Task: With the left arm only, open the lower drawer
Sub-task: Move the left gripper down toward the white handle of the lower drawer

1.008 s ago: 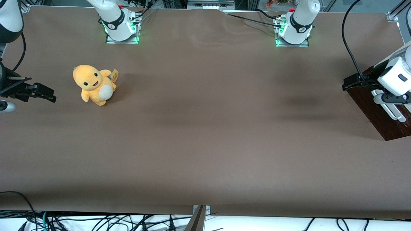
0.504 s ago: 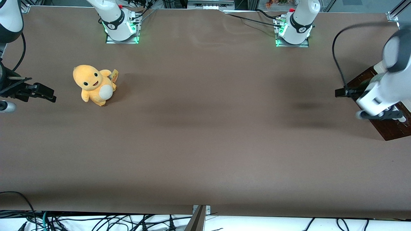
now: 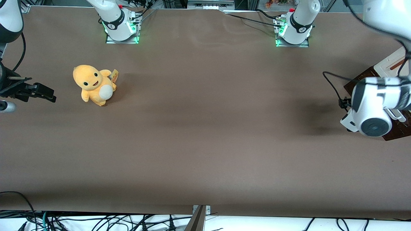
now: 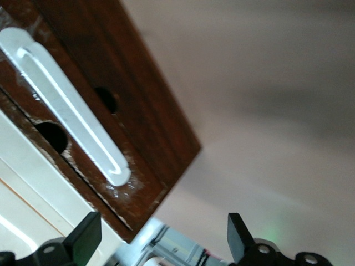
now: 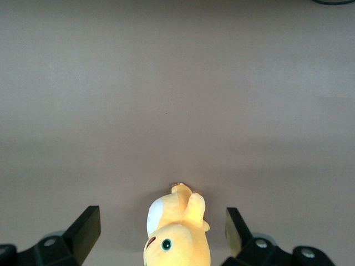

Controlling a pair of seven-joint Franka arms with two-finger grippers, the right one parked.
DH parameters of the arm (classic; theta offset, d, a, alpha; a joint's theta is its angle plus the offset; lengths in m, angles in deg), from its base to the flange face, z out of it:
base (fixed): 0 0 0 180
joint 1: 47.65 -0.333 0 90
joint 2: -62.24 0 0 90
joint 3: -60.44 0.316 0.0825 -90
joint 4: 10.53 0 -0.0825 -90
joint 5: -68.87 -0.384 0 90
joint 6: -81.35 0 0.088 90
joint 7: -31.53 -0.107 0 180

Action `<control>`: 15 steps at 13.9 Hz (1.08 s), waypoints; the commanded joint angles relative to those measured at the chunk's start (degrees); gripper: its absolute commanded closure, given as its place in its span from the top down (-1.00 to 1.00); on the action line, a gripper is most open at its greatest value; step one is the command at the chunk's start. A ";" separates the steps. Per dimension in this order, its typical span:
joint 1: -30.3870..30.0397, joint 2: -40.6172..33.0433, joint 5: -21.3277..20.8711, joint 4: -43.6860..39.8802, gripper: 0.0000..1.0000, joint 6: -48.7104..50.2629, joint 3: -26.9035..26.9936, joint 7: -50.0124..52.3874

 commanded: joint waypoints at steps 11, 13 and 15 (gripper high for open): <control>-4.27 12.62 -23.10 -1.37 1.00 1.72 -0.06 5.94; -4.45 13.23 -23.89 -1.46 0.59 1.72 -0.06 5.94; -4.45 13.94 -24.24 -1.55 -0.03 1.63 -0.06 6.03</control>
